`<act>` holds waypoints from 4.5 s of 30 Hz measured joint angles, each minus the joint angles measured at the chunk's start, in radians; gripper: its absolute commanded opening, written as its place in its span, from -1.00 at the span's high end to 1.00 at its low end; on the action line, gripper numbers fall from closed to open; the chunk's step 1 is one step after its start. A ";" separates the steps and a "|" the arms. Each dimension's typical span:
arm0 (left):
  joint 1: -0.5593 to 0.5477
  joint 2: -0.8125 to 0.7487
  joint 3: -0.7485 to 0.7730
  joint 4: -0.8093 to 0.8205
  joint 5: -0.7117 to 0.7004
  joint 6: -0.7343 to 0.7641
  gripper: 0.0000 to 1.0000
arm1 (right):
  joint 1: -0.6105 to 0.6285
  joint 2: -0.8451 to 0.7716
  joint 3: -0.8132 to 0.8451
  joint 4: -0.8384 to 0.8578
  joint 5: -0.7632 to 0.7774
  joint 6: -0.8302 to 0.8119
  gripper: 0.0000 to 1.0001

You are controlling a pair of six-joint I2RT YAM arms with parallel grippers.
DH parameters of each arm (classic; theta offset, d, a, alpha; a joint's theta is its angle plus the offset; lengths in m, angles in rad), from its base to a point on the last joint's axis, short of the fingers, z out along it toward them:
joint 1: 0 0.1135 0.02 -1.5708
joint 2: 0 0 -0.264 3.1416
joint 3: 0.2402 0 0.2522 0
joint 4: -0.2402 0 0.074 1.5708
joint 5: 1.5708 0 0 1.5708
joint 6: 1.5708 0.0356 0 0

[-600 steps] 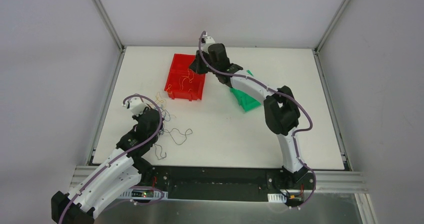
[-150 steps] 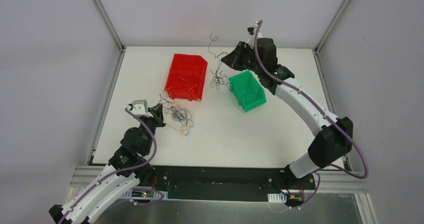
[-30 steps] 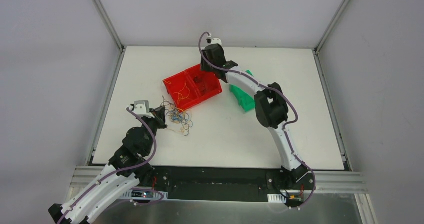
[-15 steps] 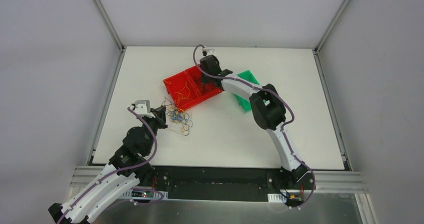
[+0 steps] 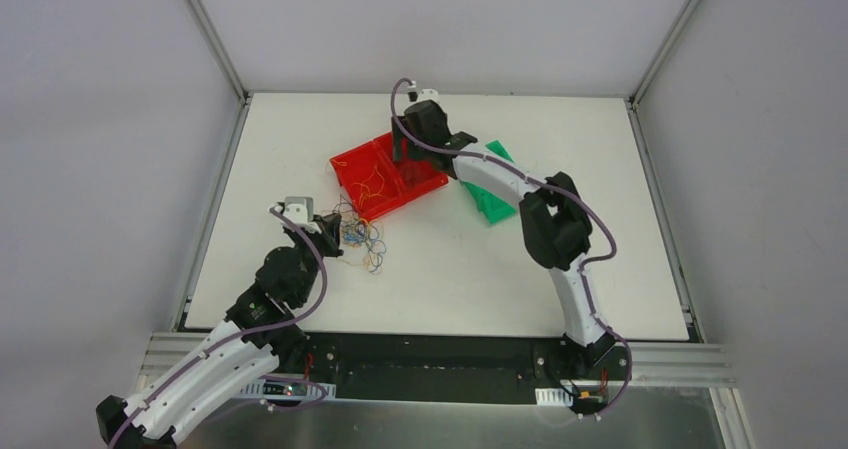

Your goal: Untangle the cables

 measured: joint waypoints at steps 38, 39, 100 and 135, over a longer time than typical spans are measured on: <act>0.000 0.264 0.029 0.292 0.484 0.123 0.91 | 0.272 -0.781 -1.051 0.660 -0.456 -0.064 -0.23; 0.000 0.266 0.029 0.298 0.516 0.121 0.80 | 0.272 -0.776 -1.050 0.660 -0.450 -0.069 0.26; -0.004 0.695 0.170 0.209 0.250 0.303 1.00 | 0.145 -1.044 -1.347 0.883 0.326 0.155 1.00; 0.023 0.148 -0.023 0.185 -0.064 0.117 1.00 | 0.097 -0.476 -0.730 0.774 0.361 -0.211 1.00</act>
